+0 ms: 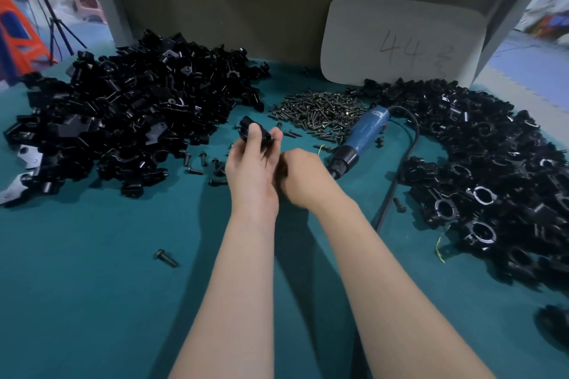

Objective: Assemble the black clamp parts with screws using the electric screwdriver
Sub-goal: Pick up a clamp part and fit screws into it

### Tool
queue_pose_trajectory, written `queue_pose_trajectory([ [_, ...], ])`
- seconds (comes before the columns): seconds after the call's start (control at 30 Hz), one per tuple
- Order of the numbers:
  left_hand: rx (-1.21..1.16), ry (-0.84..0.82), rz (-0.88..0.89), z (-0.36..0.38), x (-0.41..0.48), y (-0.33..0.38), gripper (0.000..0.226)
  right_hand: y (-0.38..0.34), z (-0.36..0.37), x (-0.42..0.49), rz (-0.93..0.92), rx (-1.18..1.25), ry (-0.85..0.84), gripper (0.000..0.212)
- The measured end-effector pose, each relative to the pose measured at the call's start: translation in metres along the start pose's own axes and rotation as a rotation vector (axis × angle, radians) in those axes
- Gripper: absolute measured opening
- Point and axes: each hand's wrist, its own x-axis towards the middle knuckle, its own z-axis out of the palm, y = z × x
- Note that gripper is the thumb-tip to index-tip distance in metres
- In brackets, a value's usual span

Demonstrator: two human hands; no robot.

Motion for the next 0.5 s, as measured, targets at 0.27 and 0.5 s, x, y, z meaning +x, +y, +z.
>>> queue_pose_trajectory([
  [0.27, 0.721, -0.047, 0.290, -0.001, 0.000, -0.040, 0.016, 0.052, -0.026, -0.004, 0.176, 0.960, 0.367, 0.017],
  [0.5, 1.376, 0.012, 0.511, -0.007, -0.003, -0.050, 0.040, 0.055, -0.017, -0.004, 0.058, 0.729, 0.363, 0.015],
])
